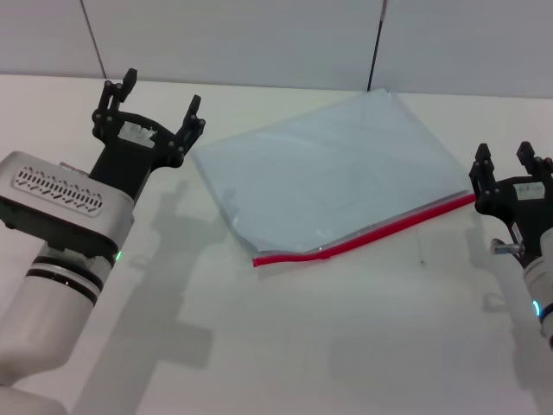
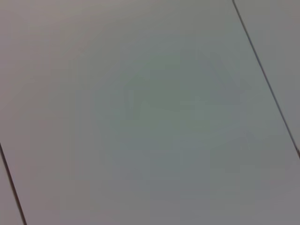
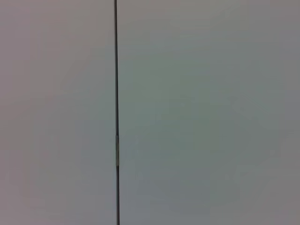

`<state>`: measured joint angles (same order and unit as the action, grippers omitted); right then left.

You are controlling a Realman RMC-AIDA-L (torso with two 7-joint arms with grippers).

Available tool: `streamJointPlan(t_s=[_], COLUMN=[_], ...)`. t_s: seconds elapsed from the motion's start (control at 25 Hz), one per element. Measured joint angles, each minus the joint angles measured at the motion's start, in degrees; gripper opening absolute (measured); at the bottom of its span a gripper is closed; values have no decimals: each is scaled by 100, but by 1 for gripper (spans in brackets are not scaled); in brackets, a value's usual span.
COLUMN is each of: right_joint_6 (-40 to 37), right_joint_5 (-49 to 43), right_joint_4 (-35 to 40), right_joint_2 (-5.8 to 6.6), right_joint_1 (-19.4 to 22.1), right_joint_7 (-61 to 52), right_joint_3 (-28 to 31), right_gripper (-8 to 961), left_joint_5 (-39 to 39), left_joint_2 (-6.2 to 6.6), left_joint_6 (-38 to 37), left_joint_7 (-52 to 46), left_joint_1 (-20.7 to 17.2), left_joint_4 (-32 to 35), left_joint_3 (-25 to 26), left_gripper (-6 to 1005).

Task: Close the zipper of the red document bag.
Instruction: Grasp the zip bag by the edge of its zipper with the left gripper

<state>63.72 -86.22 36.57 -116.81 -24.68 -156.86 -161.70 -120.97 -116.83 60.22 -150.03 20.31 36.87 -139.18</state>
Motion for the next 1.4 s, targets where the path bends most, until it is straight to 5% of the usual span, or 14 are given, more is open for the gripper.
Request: streamJointPlan(t_s=[0.96, 1.4], right_joint_6=[-166, -163], right_joint_5=[16, 148], right_joint_4=[-143, -215], right_joint_2=[-5, 15], right_joint_1=[-100, -103], right_joint_7=[-38, -38], right_joint_3=[27, 23], right_gripper=[541, 541], left_joint_5=[39, 37], left_joint_2=[-7, 91], left_joint_6=[-93, -817], left_joint_7=[-368, 173], left_joint_1=[345, 241], left_joint_4=[-339, 662], left_joint_3=[-74, 21], left_gripper=[861, 859])
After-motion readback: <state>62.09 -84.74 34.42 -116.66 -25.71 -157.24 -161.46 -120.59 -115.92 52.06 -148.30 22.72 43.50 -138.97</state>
